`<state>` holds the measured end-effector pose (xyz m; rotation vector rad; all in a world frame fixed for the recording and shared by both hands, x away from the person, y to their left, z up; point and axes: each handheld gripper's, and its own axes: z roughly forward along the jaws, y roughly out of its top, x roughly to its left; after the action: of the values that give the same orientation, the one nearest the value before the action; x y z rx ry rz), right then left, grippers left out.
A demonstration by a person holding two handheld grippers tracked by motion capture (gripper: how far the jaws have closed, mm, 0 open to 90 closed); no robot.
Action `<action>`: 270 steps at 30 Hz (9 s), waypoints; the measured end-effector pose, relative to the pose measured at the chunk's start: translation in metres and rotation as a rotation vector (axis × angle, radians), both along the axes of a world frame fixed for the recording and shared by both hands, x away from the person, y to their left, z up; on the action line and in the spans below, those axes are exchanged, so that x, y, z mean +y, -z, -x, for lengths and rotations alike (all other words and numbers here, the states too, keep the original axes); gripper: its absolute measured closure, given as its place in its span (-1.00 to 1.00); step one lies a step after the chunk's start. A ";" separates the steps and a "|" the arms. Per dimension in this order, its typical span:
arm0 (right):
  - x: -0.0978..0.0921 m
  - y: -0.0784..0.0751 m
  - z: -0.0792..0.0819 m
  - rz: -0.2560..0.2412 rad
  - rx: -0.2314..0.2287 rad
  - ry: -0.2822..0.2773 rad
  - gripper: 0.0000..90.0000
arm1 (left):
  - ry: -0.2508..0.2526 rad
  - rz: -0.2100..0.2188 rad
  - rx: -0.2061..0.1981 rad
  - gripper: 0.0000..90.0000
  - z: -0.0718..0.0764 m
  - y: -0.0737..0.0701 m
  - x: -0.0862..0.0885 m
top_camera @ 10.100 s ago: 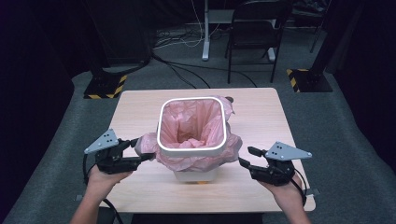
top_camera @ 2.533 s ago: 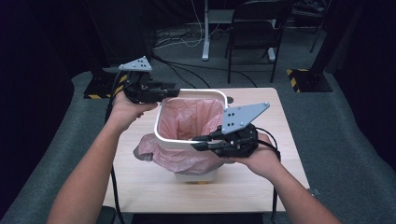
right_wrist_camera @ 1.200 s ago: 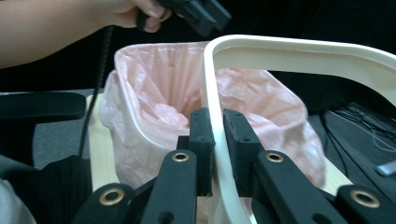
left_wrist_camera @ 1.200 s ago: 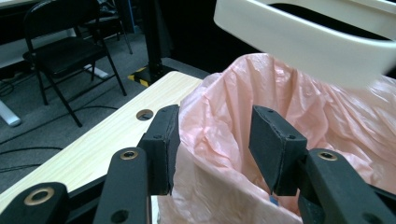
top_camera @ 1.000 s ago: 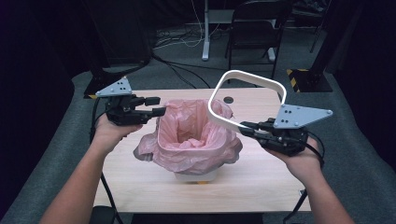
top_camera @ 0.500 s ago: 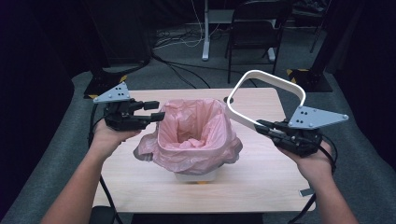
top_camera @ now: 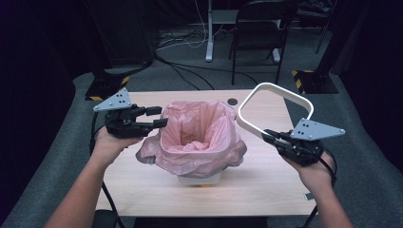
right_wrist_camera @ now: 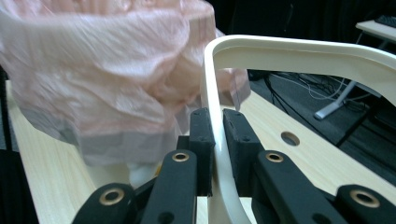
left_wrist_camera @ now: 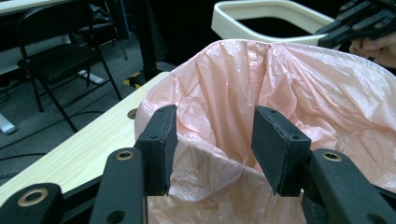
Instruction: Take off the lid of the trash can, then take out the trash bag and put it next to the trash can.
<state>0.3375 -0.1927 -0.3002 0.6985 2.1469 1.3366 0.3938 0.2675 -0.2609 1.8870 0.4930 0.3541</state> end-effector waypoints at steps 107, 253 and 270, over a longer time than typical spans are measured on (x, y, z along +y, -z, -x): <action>-0.027 0.197 -0.045 0.059 0.407 0.118 0.67 | -0.015 0.033 0.008 0.08 0.000 0.013 0.003; 0.055 0.014 0.014 -0.094 0.048 -0.213 -0.11 | -0.069 -0.079 0.032 0.92 -0.050 -0.007 -0.026; 0.077 0.016 0.017 -0.060 0.013 -0.257 0.27 | -0.058 -0.068 0.033 0.92 -0.048 -0.005 -0.024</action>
<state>0.3202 -0.1155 -0.3161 0.4655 2.2745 1.5363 0.4421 0.2439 -0.2557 1.9505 0.5653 0.3826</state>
